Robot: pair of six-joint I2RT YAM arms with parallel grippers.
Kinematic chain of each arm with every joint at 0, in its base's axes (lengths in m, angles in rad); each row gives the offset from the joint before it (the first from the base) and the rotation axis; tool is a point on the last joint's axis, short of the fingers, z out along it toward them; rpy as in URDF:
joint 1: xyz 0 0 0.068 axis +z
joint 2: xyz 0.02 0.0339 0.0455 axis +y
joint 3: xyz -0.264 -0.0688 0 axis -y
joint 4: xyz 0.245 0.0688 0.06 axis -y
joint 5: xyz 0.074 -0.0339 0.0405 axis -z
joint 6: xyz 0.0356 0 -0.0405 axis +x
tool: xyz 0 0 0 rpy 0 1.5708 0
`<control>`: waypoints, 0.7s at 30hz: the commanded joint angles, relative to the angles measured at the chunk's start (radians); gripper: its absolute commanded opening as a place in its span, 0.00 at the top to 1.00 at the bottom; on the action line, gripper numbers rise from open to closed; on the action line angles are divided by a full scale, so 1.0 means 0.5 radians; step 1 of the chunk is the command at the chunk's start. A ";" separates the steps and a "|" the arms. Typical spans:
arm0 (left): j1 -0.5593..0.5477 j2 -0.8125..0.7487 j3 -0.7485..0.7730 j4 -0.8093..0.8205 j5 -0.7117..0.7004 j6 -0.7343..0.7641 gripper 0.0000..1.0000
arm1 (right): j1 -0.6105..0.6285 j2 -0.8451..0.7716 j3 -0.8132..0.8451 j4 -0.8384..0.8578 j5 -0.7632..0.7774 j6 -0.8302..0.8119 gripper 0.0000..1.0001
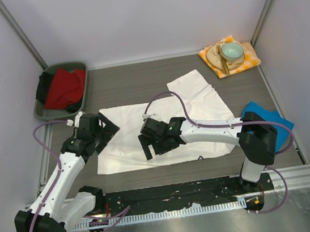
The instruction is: Fold and stack the t-shirts
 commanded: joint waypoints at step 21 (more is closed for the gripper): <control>0.038 0.038 0.040 0.069 -0.066 0.089 0.00 | -0.155 0.417 0.131 0.143 0.219 -0.111 0.00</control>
